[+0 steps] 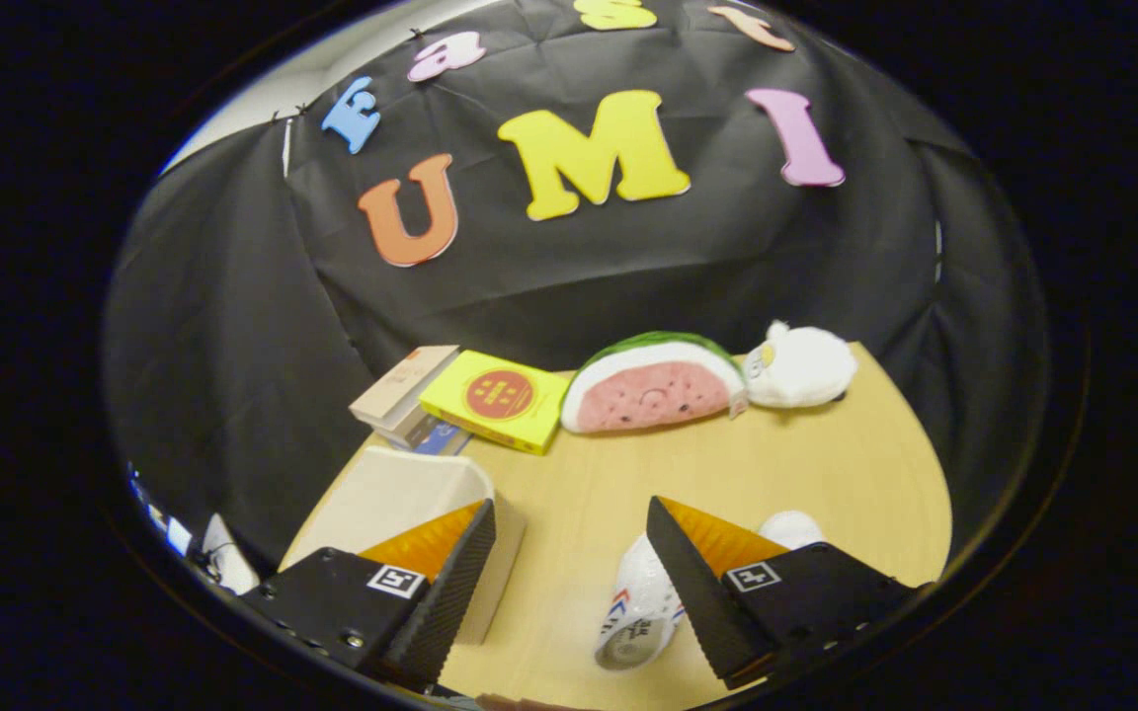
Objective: Open the storage box then place both shoes into the box .Put the left shoe in first, then the right shoe, with the right side of both shoes facing outward in a uniform manner.
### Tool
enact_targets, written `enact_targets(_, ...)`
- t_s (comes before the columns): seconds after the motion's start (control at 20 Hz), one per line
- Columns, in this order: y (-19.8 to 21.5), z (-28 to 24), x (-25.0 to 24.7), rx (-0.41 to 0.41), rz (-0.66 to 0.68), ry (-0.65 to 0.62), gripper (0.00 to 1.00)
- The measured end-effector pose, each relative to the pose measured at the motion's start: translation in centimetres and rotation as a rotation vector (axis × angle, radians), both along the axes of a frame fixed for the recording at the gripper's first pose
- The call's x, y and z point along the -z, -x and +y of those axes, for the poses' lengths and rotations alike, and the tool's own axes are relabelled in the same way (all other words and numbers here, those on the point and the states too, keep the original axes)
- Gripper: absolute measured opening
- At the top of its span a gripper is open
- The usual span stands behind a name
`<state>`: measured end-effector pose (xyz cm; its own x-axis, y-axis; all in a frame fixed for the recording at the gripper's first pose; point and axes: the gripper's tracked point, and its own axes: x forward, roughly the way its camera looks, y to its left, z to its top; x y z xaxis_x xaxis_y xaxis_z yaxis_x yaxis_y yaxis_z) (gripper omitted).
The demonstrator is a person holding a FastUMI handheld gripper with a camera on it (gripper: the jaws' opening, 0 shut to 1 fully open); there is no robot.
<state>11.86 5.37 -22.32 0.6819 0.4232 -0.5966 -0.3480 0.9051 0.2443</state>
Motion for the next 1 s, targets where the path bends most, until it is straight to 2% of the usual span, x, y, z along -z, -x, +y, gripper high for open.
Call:
enact_targets(0.15, 0.1, 2.8, 2.0, -0.143, 0.111, -0.083, 0.94)
enact_targets(0.3, 0.8, 6.1, 4.7, -0.29, 0.296, -0.239, 0.94)
enact_targets(0.45, 0.1, 6.6, 7.6, -0.3, 0.48, -0.355, 0.94)
enact_targets(0.6, -0.7, 7.2, 8.6, -0.303, 0.584, -0.457, 0.94)
enact_targets(0.7, -0.8, 8.2, 8.5, -0.333, 0.649, -0.535, 0.94)
enact_targets(0.85, -0.3, 9.7, 8.5, -0.435, 0.707, -0.606, 0.94)
enact_targets(1.0, -0.2, 11.0, 8.9, -0.477, 0.772, -0.68, 0.94)
